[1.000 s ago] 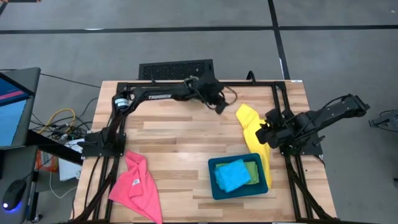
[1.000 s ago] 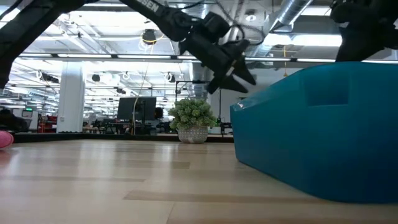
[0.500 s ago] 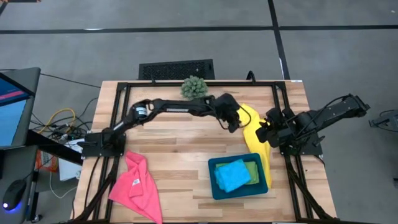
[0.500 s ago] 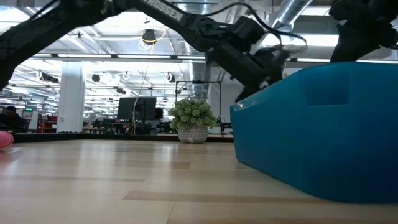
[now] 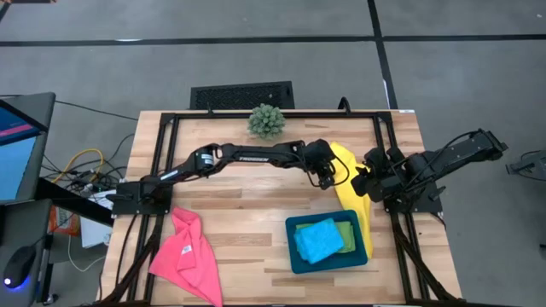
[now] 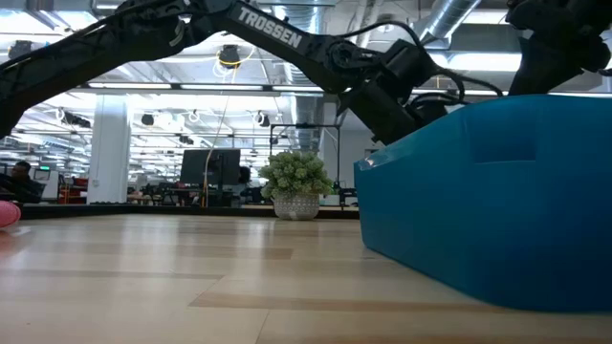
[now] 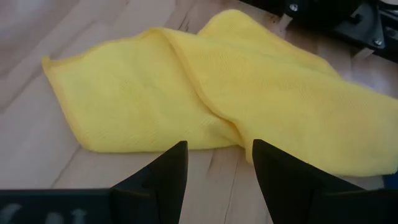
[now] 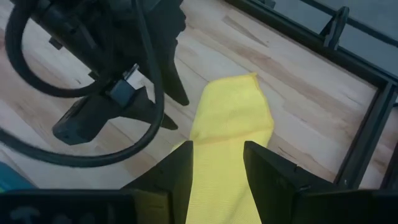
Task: Fold microfiber towels
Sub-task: Fold the yellow microfiber towel
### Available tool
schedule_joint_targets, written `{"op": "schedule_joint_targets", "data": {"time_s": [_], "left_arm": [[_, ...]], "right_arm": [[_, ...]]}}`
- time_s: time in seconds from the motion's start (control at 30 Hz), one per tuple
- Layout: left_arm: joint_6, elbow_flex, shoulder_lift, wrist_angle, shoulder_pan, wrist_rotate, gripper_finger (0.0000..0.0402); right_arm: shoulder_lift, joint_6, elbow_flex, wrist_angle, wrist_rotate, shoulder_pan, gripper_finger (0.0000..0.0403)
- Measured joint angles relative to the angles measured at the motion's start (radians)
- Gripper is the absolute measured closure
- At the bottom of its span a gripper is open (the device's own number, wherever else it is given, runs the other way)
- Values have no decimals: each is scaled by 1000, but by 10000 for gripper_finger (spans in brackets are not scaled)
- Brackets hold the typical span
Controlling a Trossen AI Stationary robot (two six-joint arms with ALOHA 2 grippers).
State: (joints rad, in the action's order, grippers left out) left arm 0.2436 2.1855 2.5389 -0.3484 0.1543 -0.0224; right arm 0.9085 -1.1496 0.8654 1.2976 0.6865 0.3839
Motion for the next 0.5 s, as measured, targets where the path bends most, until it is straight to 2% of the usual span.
{"op": "schedule_joint_targets", "data": {"time_s": [0.5], "left_arm": [[-78, -4, 0, 75, -28, 56, 229]], "right_arm": [[0, 8, 0, 1, 22, 0, 236]]}}
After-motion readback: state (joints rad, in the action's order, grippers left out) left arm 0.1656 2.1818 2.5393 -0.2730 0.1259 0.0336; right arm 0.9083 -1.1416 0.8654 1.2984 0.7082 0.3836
